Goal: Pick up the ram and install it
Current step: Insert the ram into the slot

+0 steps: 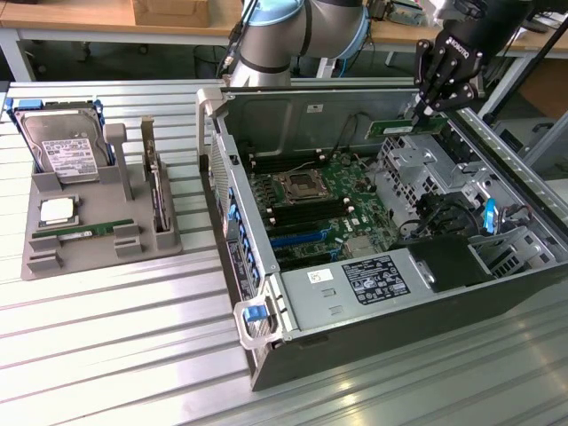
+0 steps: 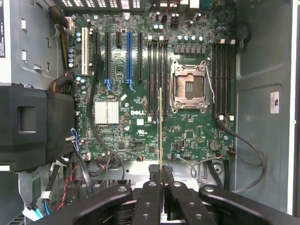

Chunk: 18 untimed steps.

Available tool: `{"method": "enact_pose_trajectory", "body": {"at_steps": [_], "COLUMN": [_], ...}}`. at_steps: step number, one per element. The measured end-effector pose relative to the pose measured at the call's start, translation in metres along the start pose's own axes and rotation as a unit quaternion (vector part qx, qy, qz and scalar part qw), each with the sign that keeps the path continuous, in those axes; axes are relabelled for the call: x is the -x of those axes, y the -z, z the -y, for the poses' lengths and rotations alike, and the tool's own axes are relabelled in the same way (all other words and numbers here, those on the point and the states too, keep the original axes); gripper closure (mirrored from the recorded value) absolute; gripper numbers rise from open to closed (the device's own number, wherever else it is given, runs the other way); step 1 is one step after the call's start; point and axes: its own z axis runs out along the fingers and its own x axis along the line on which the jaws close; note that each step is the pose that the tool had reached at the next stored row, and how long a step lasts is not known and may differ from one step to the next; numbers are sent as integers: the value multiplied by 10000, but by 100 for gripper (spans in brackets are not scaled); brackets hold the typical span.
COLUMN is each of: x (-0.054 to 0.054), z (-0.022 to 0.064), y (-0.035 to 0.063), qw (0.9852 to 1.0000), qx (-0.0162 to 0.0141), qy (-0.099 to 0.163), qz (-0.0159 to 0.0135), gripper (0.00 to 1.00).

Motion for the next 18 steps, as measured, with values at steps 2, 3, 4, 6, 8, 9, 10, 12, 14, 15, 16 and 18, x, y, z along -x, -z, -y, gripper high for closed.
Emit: {"method": "enact_pose_trajectory", "body": {"at_steps": [2,3,4,6,8,9,10,12,14,15,16,18], "x": [0,0,0,-1,-1,-1,-1,-1,-1,-1,-1,-1], "z": [0,0,0,1,1,1,1,1,1,1,2,2], "y": [-4,-6,-9,-13,-17,-19,-22,-25,-29,-30,-33,-36], "qw": [10000,10000,10000,10000,10000,10000,10000,10000,10000,10000,10000,10000], "qx": [0,0,0,0,0,0,0,0,0,0,0,0], "qy": [0,0,0,0,0,0,0,0,0,0,0,0], "qz": [0,0,0,0,0,0,0,0,0,0,0,0], "gripper": [88,88,88,88,88,88,88,88,88,88,88,88]}}
